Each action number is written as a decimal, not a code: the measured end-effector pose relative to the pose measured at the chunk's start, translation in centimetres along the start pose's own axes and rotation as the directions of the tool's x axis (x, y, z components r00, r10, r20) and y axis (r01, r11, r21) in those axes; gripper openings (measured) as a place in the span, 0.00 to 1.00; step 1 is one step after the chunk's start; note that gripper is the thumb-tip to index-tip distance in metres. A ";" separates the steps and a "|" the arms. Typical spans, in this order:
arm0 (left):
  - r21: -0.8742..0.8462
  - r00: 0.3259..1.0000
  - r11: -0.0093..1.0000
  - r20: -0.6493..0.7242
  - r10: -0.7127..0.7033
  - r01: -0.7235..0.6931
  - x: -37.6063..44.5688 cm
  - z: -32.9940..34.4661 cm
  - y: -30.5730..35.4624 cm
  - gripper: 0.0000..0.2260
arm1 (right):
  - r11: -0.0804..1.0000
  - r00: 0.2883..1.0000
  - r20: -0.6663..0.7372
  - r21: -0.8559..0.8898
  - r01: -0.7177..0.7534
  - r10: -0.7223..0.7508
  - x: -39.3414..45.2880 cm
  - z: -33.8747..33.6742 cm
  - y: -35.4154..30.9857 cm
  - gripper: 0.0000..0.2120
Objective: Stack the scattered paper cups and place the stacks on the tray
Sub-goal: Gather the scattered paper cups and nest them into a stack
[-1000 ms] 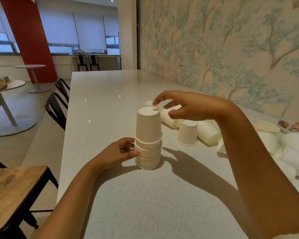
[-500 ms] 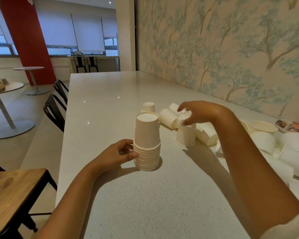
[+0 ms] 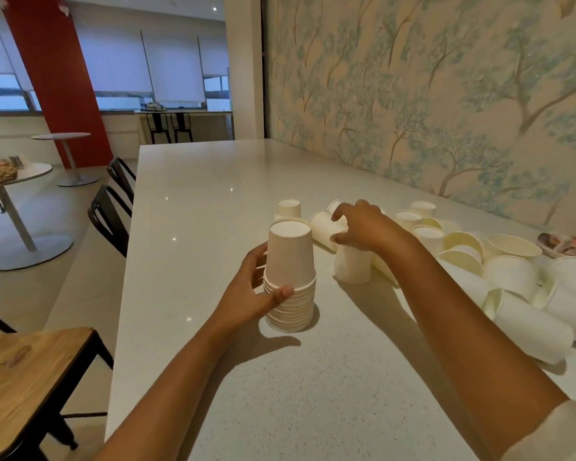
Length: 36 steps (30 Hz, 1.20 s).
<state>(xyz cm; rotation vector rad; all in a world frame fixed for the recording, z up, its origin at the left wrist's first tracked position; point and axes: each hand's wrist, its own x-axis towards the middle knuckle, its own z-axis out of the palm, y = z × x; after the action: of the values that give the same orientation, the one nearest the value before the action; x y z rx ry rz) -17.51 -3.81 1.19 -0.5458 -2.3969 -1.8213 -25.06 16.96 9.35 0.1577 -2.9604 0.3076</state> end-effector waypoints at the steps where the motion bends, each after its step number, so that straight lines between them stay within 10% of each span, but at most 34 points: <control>1: 0.000 1.000 1.000 -0.029 -0.003 0.003 0.0 0.2 -0.1 0.37 | 1.000 0.999 -0.033 0.001 -0.010 0.010 0.1 0.1 0.1 0.26; 4: 0.040 0.996 0.999 -0.084 -0.004 0.008 0.1 0.6 -0.4 0.24 | 0.999 0.998 0.054 -0.047 -0.023 0.025 0.2 0.5 0.4 0.30; 10: 0.074 0.998 0.995 -0.037 -0.060 0.062 0.6 0.4 -0.8 0.28 | 0.999 0.980 0.197 -0.048 0.016 -0.007 0.2 1.0 0.6 0.28; 26: 0.064 0.998 0.997 0.018 -0.054 0.053 0.9 0.1 -1.1 0.28 | 0.777 0.920 -0.359 0.530 0.340 -0.158 -5.4 -9.1 -2.3 0.22; 32: 0.094 1.000 0.996 0.019 -0.010 0.008 0.8 0.0 -0.8 0.38 | 0.827 0.895 -0.200 0.342 0.445 -0.399 -7.0 -6.8 -6.5 0.23; 36: 0.100 0.999 0.994 -0.011 -0.041 0.042 1.0 0.1 -1.2 0.28 | 0.894 0.913 -0.057 0.191 0.406 -0.403 -6.5 -3.5 -8.6 0.25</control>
<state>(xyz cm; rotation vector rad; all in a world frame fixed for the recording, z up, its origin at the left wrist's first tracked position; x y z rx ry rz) -18.82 -3.79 0.34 -0.4806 -2.4958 -1.7038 -17.15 9.94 13.26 0.7806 -2.7797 0.5396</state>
